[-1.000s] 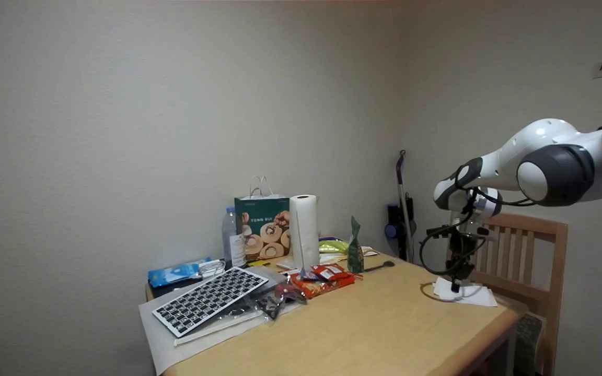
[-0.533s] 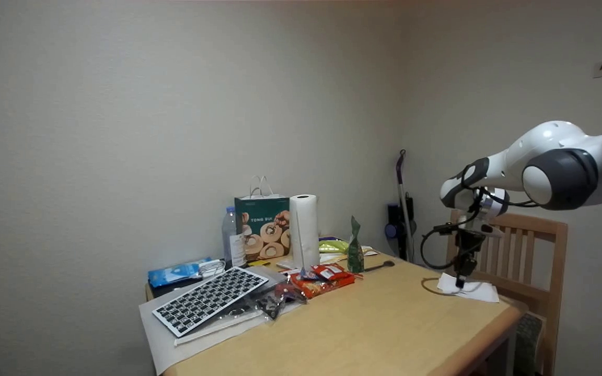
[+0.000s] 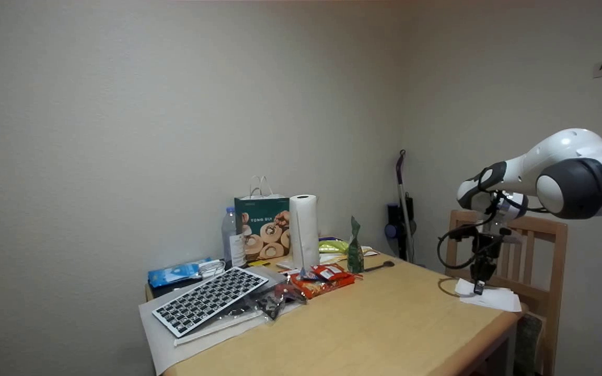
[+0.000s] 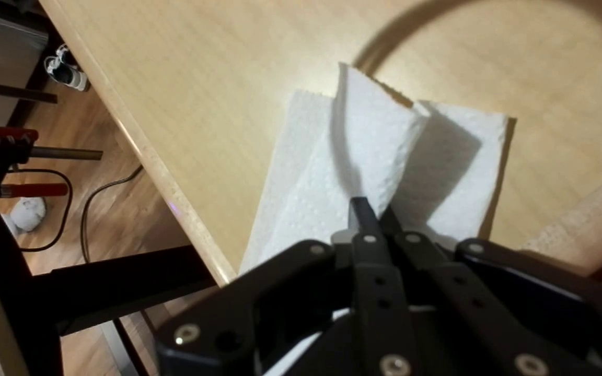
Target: Use the napkin to wipe the table
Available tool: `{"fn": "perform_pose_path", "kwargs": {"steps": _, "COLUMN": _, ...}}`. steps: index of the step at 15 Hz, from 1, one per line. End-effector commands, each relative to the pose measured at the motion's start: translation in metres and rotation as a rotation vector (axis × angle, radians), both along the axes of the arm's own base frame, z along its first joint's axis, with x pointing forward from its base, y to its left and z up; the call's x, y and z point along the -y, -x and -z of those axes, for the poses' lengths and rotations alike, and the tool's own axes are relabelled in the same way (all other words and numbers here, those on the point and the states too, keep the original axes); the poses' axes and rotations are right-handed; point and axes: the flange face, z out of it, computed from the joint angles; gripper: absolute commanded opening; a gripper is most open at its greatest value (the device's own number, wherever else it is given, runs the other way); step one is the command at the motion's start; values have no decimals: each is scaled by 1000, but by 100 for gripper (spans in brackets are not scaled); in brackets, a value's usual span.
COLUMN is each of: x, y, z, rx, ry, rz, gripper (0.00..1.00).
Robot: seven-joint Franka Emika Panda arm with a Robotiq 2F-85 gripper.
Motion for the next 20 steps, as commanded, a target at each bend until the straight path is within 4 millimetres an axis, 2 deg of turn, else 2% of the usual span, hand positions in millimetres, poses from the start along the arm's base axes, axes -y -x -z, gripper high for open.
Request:
{"fn": "perform_pose_path", "kwargs": {"steps": 1, "x": 2, "y": 2, "z": 7, "rx": -30, "ry": 40, "rz": 29, "gripper": 0}}
{"fn": "perform_pose_path", "kwargs": {"steps": 4, "x": 14, "y": 31, "z": 24, "rx": -159, "ry": 51, "rz": 130, "gripper": 0}}
{"fn": "perform_pose_path", "kwargs": {"steps": 9, "x": 24, "y": 73, "z": 32, "rx": -288, "ry": -24, "rz": 252, "gripper": 0}}
{"fn": "perform_pose_path", "kwargs": {"steps": 10, "x": 24, "y": 51, "z": 8, "rx": -235, "ry": -8, "rz": 197, "gripper": 1}}
{"fn": "perform_pose_path", "kwargs": {"steps": 13, "x": 29, "y": 64, "z": 10, "rx": -259, "ry": -24, "rz": 220, "gripper": 0}}
{"fn": "perform_pose_path", "kwargs": {"steps": 14, "x": 24, "y": 55, "z": 6, "rx": -257, "ry": -9, "rz": 203, "gripper": 0}}
{"fn": "perform_pose_path", "kwargs": {"steps": 16, "x": 6, "y": 32, "z": -2, "rx": -274, "ry": 51, "rz": 141, "gripper": 0}}
{"fn": "perform_pose_path", "kwargs": {"steps": 20, "x": -49, "y": -19, "z": -5, "rx": -350, "ry": 164, "rz": -18, "gripper": 0}}
